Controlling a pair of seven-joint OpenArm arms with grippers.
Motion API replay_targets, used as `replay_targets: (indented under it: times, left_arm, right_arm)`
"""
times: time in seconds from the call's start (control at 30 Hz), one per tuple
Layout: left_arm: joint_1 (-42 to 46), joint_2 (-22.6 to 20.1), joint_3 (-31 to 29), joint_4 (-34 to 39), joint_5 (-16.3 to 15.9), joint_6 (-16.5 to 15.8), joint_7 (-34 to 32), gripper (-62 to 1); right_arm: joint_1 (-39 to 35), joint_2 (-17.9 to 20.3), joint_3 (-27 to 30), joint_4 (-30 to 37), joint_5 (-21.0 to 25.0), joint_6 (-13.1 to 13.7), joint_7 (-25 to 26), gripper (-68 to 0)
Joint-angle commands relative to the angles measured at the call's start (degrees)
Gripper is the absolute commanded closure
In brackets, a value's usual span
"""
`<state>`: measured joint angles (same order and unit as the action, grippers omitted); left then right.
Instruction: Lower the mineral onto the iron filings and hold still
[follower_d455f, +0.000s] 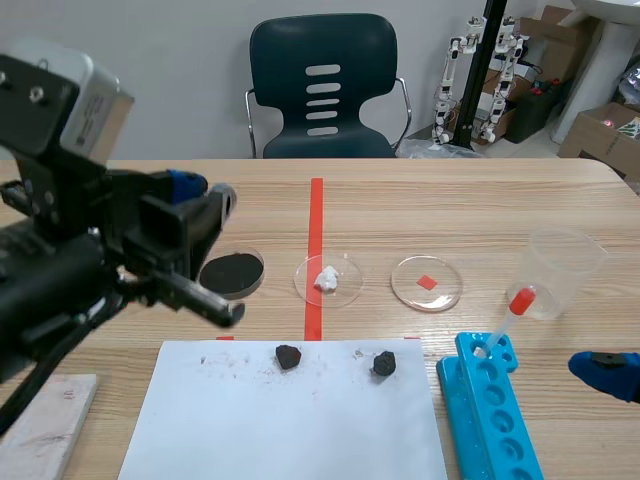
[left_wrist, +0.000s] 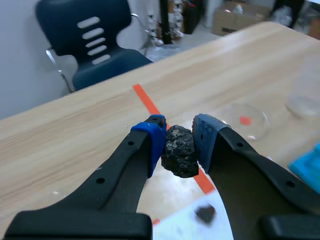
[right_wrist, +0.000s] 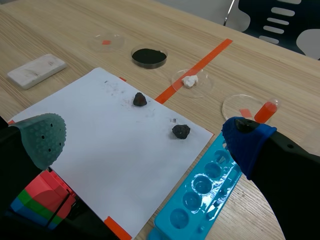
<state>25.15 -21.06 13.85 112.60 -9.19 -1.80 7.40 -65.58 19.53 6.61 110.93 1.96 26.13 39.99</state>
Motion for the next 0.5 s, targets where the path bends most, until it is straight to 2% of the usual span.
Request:
replay_targets:
  times: [0.0, 0.07, 0.2, 0.37, 0.47]
  left_arm:
    - [3.8, 0.1, -0.9, 0.7, 1.2, -1.4, -2.7, -8.5]
    - [8.7, 0.1, -1.8, 2.4, 3.5, -2.7, -5.8, -8.5]
    - [17.3, 0.1, -3.0, 4.7, 7.3, -2.7, -11.8, -8.5]
    - [24.3, 0.1, -3.1, 4.9, 12.0, -2.7, -17.0, -8.5]
    - [26.9, 0.1, -3.1, 4.9, 13.6, -2.7, -18.7, -8.5]
  right_arm:
    - [0.0, 0.0, 0.1, 0.5, 0.9, 0.0, 0.9, -67.9]
    - [0.0, 0.0, 0.1, 0.5, 0.9, 0.0, 0.9, -67.9]
    - [0.0, 0.0, 0.1, 0.5, 0.9, 0.0, 0.9, -67.9]
    - [0.0, 0.0, 0.1, 0.5, 0.9, 0.0, 0.9, -67.9]
    - [0.0, 0.0, 0.1, 0.5, 0.9, 0.0, 0.9, -67.9]
